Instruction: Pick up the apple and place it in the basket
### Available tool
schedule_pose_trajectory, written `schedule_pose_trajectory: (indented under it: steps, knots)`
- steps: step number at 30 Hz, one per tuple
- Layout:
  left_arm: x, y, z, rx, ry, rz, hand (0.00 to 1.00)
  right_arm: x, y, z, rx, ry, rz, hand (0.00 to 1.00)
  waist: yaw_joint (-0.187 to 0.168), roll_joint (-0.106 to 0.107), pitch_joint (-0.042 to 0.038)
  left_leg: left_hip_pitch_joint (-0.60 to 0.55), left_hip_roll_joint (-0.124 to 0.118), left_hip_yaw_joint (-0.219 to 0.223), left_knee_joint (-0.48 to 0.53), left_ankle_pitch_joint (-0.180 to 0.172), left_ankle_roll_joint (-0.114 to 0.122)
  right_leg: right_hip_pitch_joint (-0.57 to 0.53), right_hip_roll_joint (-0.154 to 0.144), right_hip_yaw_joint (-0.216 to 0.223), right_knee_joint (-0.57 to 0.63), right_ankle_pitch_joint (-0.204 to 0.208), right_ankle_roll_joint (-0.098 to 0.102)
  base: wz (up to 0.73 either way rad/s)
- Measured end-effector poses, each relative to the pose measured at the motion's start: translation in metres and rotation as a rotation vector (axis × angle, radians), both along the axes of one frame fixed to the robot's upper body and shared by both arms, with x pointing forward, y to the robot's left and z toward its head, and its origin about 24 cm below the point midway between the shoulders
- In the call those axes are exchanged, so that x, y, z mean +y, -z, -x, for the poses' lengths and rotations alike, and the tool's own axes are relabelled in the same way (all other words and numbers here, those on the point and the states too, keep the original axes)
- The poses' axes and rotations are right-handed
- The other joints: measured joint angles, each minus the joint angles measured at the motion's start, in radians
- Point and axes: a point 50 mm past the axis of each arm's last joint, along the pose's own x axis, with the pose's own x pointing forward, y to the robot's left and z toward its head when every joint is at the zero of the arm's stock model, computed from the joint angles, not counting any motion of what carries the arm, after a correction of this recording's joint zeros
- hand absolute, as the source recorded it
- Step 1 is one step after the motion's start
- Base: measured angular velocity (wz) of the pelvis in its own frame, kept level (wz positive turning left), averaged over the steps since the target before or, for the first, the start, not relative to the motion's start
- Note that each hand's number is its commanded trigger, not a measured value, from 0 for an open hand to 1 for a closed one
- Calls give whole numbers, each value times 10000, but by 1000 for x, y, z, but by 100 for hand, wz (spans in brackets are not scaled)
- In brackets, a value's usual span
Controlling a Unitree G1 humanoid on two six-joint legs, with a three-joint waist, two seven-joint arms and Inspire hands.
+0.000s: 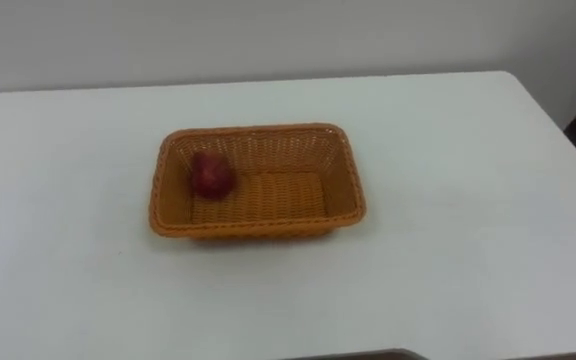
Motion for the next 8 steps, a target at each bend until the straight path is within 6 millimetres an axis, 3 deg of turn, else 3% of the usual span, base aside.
schedule_pose_trajectory:
  steps: [8]
  knots:
    - [-14, 5, -5, 192, 133, 537, 0, 26, 16, -8, 900, -4043, -2747, 0, 389, 313, 91, -98, -23, -60, 1, 0, -1, -54, -7, -198, -7, 23, -10, 3]
